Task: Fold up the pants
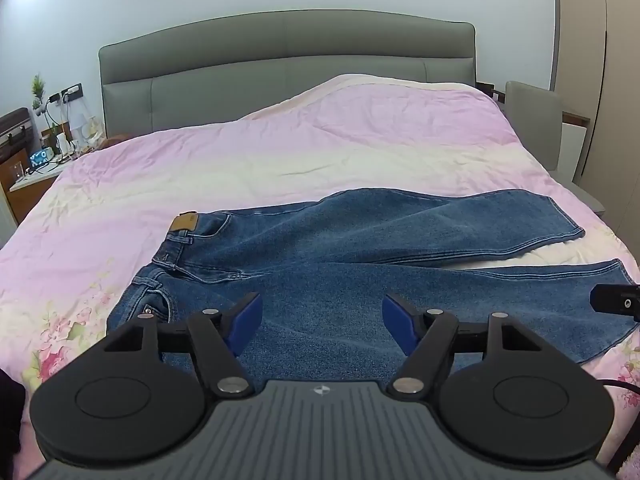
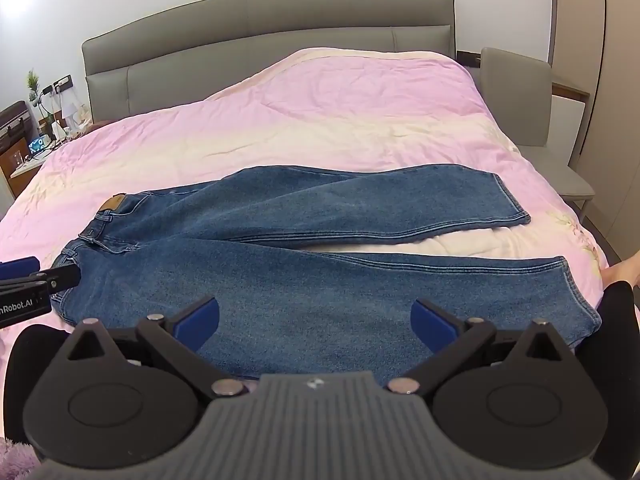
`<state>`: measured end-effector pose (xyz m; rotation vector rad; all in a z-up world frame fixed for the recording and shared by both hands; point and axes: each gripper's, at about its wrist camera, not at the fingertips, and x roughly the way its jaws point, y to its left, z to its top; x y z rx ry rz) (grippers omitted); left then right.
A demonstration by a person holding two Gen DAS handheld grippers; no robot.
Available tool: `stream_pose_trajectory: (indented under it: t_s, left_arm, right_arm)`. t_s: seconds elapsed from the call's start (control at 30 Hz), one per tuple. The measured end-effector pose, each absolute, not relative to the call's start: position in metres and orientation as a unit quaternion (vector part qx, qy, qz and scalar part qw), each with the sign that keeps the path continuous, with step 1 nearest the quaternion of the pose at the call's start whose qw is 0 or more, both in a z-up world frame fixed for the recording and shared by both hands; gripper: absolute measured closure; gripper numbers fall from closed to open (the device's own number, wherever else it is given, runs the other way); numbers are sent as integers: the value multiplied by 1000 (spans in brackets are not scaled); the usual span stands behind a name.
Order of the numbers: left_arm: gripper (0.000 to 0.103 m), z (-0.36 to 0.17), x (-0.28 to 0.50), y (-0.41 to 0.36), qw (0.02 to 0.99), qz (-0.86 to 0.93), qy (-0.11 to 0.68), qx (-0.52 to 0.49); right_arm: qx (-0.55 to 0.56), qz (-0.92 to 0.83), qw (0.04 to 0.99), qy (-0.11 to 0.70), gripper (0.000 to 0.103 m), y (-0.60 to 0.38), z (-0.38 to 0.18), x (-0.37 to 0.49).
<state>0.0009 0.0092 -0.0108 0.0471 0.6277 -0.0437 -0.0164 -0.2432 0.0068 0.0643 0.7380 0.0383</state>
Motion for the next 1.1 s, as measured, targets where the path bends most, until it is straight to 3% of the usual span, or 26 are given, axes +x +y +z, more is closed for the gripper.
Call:
stream_pose_trajectory:
  t_s: [1.1]
  left_arm:
    - [22, -8, -2, 6, 948, -23, 317, 30]
  right_arm:
    - [26, 21, 930, 366, 5, -238, 8, -11]
